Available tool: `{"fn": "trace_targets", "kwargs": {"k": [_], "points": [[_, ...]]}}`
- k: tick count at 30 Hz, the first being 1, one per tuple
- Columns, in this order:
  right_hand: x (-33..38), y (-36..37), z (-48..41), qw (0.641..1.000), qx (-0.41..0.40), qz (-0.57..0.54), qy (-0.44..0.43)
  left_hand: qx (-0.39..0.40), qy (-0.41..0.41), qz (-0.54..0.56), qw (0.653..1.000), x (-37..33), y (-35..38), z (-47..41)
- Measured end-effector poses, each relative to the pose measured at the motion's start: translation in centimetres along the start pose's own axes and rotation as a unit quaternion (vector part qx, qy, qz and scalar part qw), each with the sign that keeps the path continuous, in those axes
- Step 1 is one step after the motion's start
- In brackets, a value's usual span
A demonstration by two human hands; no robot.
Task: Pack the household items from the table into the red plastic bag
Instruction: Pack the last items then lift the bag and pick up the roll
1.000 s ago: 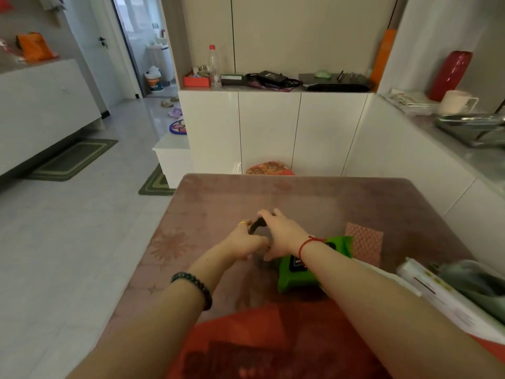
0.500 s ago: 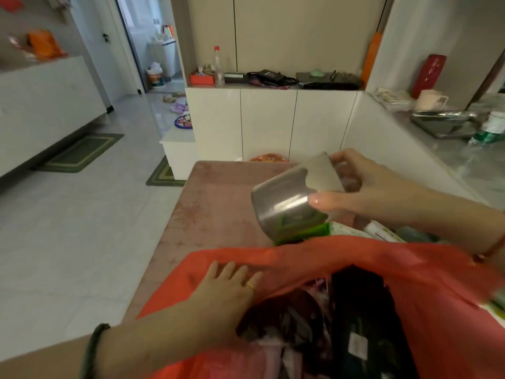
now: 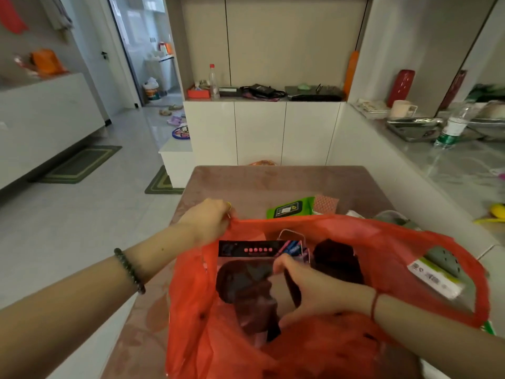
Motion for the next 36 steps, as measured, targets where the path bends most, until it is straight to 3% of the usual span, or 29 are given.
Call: {"fn": "trace_targets", "kwargs": {"k": [3, 6, 7, 9, 12, 14, 17, 20, 24, 29, 36], "points": [[-0.5, 0.7, -0.1, 0.994, 0.025, 0.095, 0.042, 0.043, 0.017, -0.010, 0.999, -0.3, 0.9, 0.1], [1.4, -0.8, -0.7, 0.987, 0.054, 0.154, 0.008, 0.192, 0.030, -0.048, 0.980, -0.6, 2.7, 0.3], [2.0, -2.3, -1.1, 0.992, 0.036, 0.118, -0.009, 0.231, 0.025, -0.048, 0.971, -0.5, 2.9, 0.1], [2.4, -7.3, -2.6, 0.998, -0.048, -0.043, -0.019, 0.230, 0.022, 0.014, 0.973, -0.9, 2.2, -1.3], [-1.2, -15.2, -5.5, 0.945, -0.203, -0.255, 0.022, 0.159, -0.005, 0.146, 0.976, -1.3, 1.3, -5.8], [-5.8, -18.2, -7.9, 0.917, -0.250, -0.294, 0.100, 0.156, -0.074, 0.241, 0.955, -0.9, 2.8, -9.4], [-12.7, -18.3, -11.1, 0.897, -0.225, -0.288, 0.247, 0.189, -0.146, 0.348, 0.906, -1.0, 7.2, -14.0], [-18.7, -15.5, -13.9, 0.864, -0.152, -0.326, 0.353, 0.252, -0.179, 0.378, 0.873, -1.6, 12.2, -17.1], [-22.9, -12.2, -16.7, 0.828, -0.085, -0.346, 0.433, 0.345, -0.186, 0.387, 0.835, -3.5, 17.5, -18.3], [-23.9, -12.3, -18.0, 0.843, -0.111, -0.321, 0.417, 0.347, -0.211, 0.381, 0.831, -3.6, 19.2, -18.7], [-19.5, -13.0, -16.8, 0.818, -0.252, -0.405, 0.320, 0.312, -0.219, 0.473, 0.794, -3.0, 15.6, -15.9]]}}
Point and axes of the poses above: each hand's wrist, its own z-axis away from the middle knuckle, its own y-axis out of the palm, x = y × z, the point moved 8 cm from there along -z, towards the middle knuckle, and after that the axes turned 8 degrees about -z, right-handed, at the moved point
